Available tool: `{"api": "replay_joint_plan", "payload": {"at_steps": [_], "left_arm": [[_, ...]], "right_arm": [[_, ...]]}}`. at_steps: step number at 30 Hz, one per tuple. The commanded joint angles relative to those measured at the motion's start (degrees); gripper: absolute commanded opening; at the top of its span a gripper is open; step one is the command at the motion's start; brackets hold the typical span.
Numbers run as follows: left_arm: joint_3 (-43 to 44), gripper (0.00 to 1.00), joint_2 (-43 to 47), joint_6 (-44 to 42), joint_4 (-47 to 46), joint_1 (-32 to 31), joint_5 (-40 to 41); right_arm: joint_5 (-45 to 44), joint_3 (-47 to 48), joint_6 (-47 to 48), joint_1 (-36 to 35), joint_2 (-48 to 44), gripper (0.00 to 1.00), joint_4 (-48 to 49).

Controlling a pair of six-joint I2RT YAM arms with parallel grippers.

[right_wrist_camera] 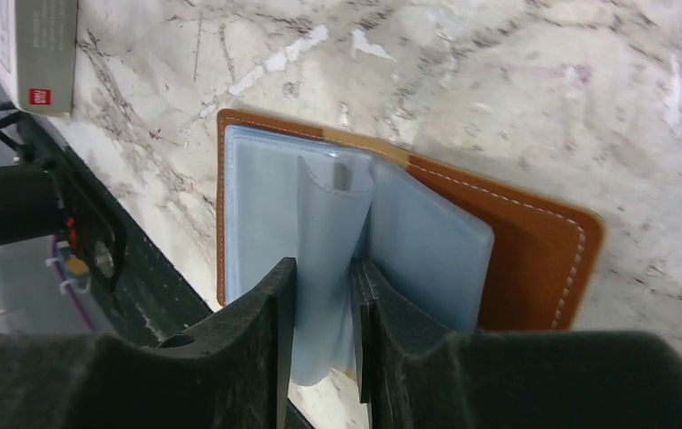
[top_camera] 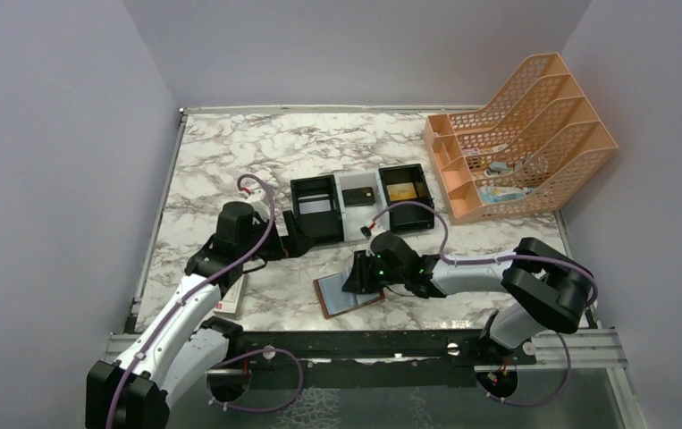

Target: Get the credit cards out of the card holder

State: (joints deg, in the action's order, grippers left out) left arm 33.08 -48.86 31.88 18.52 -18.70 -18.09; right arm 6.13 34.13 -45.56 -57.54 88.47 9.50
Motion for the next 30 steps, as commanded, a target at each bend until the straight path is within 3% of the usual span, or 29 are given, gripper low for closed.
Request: {"api": "replay_joint_plan", "payload": {"at_steps": [1, 7, 13, 21, 30], "left_arm": [[-6.1, 0.99, 3.5, 9.6, -14.5, -5.6, -10.9], [-10.4, 0.98, 1.0, 15.1, -20.7, -20.6, -0.2], [-14.9, 0.92, -3.8, 22.2, -32.0, -28.3, 7.1], [-17.4, 0.85, -8.6, 28.8, -32.0, -33.9, 19.5], [-14.5, 0.84, -14.3, 31.2, -36.5, -35.6, 21.7]], "right_arm": [[11.5, -6.5, -5.3, 4.1, -0.2, 0.29, 12.1], [14.8, -9.3, -7.7, 6.7, 0.1, 0.3, 17.2], [14.2, -11.5, -8.2, 7.3, -1.6, 0.32, 18.3], [12.6, -11.2, -6.1, 7.6, -3.0, 0.33, 14.7], [13.5, -11.8, -6.9, 7.6, -4.3, 0.36, 16.1]]}}
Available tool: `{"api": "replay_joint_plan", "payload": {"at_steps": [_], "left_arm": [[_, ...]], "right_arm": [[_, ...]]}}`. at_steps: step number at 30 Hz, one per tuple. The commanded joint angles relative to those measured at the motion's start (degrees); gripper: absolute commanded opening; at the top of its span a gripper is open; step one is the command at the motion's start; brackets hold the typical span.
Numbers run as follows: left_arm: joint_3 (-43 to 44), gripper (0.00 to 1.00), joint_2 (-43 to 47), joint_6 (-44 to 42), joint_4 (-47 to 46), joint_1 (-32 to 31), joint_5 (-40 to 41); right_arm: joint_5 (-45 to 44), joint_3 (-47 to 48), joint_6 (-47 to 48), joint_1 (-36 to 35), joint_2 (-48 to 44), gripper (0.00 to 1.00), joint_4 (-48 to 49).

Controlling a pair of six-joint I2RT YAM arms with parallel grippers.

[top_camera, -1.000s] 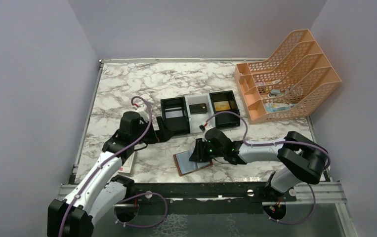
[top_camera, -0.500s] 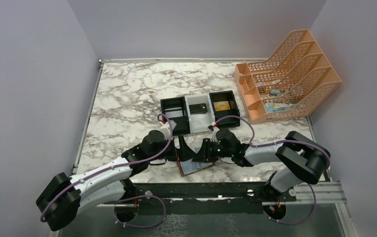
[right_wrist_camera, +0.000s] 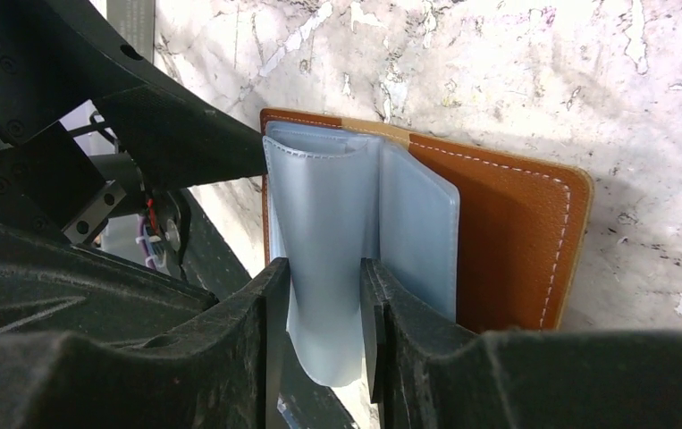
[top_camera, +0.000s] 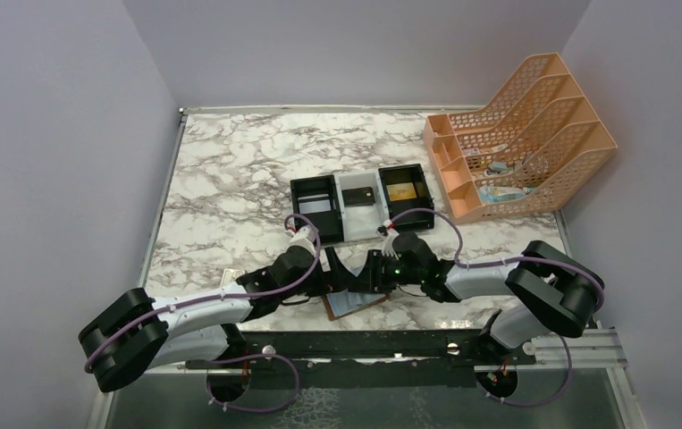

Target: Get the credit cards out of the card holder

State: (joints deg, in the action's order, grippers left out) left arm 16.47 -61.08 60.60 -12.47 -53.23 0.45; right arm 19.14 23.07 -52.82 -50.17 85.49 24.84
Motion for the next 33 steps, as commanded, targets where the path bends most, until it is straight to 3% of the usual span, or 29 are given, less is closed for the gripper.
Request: {"api": "replay_joint_plan", "payload": {"at_steps": [1, 6, 15, 24, 33], "left_arm": [[2.2, 0.84, -3.0, 3.0, -7.2, -1.4, 3.0], [3.4, 0.81, -7.3, 4.5, -11.4, -2.3, 3.4], [2.3, 0.62, -11.7, 9.8, -16.4, -2.9, 5.7], [2.4, 0.57, -13.1, 10.8, -18.5, -3.3, 6.1], [6.9, 0.56, -22.2, 9.8, -23.3, -4.8, 1.3]], "right_arm": [[0.4, -0.9, 0.1, 0.3, -1.3, 0.36, 0.7], [0.7, -1.0, -0.3, 0.3, -0.7, 0.36, 1.1], [1.5, -2.0, -0.7, 0.3, -3.4, 0.39, 1.7], [-5.5, -2.8, -1.0, 0.3, -12.1, 0.53, -6.7], [-14.0, -6.7, -2.3, 0.3, -26.5, 0.58, -16.5]]}}
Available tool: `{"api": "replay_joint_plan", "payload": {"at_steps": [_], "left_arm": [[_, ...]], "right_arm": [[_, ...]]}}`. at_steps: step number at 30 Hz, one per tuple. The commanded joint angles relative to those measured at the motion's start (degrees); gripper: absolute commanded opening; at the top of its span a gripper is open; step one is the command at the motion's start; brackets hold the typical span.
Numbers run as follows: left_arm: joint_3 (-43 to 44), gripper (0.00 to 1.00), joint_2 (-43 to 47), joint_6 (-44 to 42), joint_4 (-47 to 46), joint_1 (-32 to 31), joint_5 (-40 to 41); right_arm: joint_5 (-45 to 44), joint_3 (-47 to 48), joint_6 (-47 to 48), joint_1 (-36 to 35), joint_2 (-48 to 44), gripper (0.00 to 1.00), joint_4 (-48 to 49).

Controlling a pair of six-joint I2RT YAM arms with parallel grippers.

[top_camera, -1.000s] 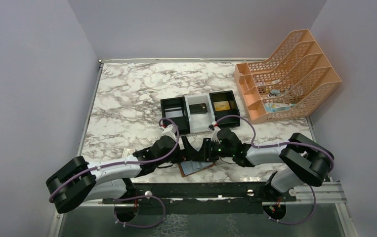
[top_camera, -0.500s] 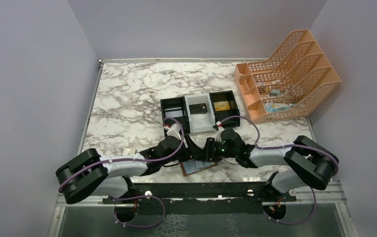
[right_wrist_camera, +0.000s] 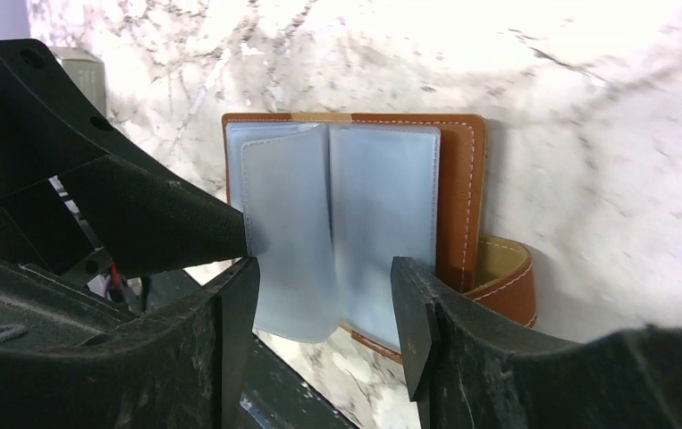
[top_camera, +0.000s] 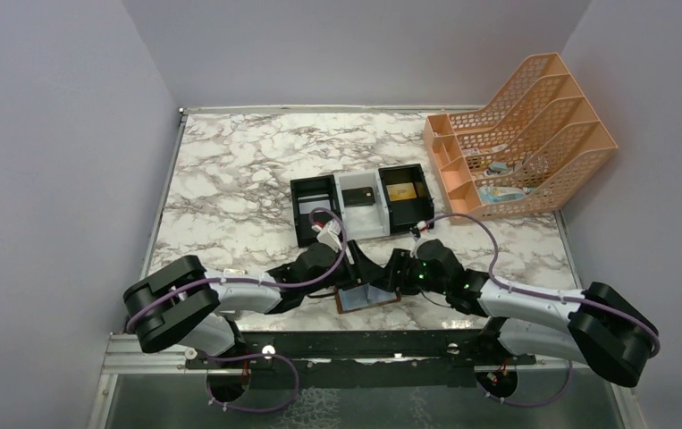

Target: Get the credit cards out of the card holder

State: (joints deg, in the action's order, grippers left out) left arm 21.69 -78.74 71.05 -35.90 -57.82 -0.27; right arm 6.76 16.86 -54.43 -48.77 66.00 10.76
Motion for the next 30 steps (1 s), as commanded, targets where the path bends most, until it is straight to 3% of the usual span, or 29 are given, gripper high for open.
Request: {"api": "replay_joint_plan", "payload": {"at_steps": [1, 8, 21, 30], "left_arm": [[2.0, 0.56, -5.3, -0.6, -0.5, -0.4, 1.9], [3.4, 0.57, -9.9, 0.6, -1.7, -1.6, 2.7], [8.6, 0.63, -15.0, -1.4, -2.4, -3.3, -1.9], [10.6, 0.52, -17.1, -2.4, -2.5, -4.0, -2.1]], "right_arm": [[-2.8, -0.8, -0.8, -1.1, -8.7, 0.59, -3.9], [-13.2, -2.2, -0.3, -1.1, -21.2, 0.62, -17.5], [-18.4, -0.6, -2.0, -1.1, -33.4, 0.61, -30.1], [-19.7, 3.5, 0.1, -1.1, -38.3, 0.56, -33.2]]}}
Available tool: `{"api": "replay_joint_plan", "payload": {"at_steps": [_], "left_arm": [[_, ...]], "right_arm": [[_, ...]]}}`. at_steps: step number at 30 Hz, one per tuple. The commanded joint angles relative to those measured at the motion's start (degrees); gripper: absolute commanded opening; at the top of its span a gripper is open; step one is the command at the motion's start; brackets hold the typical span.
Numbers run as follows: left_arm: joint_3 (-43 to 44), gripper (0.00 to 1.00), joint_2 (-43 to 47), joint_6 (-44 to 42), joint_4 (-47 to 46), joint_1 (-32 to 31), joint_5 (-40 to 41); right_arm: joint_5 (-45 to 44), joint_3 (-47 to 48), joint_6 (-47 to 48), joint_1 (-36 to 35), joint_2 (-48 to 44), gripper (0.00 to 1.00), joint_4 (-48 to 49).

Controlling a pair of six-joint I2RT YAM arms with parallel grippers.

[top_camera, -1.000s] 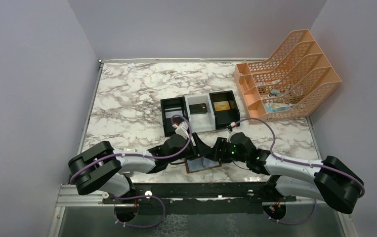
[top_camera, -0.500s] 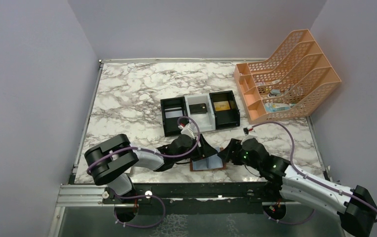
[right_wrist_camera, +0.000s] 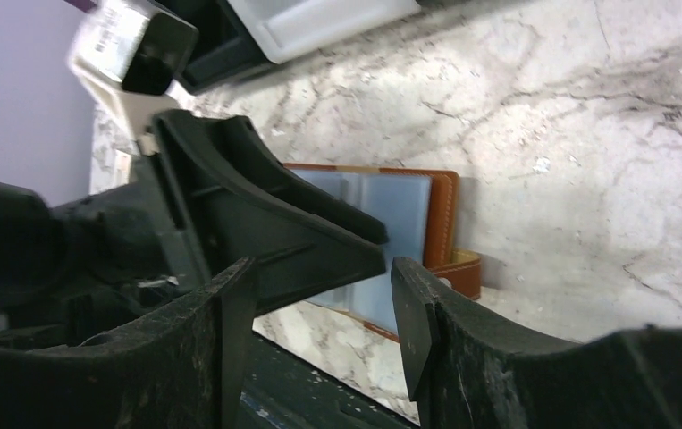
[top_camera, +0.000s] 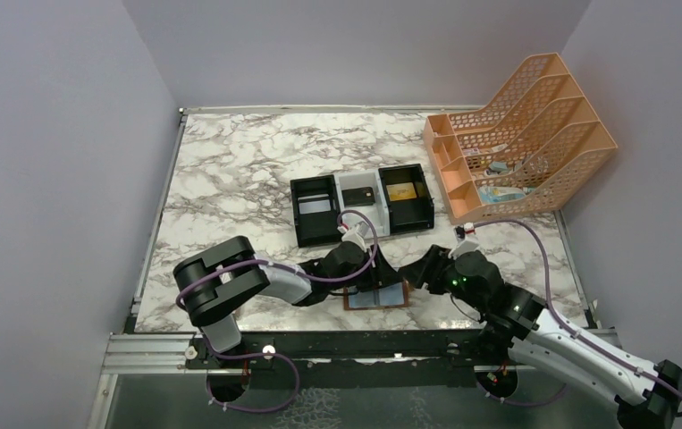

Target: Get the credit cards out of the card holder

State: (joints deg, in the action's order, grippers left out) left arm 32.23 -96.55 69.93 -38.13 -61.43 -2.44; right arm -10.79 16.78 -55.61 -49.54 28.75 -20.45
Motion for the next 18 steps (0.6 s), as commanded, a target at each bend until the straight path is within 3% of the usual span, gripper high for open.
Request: {"api": "replay_joint_plan", "payload": {"at_steps": [1, 6, 18], "left_arm": [[-0.3, 0.53, 1.8, -2.0, -0.3, -0.3, 0.7], [-3.9, 0.61, 10.0, -5.7, 2.4, 0.1, 5.3], [-2.5, 0.78, 27.1, -12.4, 34.1, 4.3, 20.1]], "right_arm": [[-2.1, 4.1, 1.4, -0.3, -0.9, 0.56, -2.5], [-1.4, 6.1, 3.0, -0.3, 0.6, 0.56, -2.5], [11.2, 9.7, 11.8, -0.3, 10.6, 0.56, 7.7]]}}
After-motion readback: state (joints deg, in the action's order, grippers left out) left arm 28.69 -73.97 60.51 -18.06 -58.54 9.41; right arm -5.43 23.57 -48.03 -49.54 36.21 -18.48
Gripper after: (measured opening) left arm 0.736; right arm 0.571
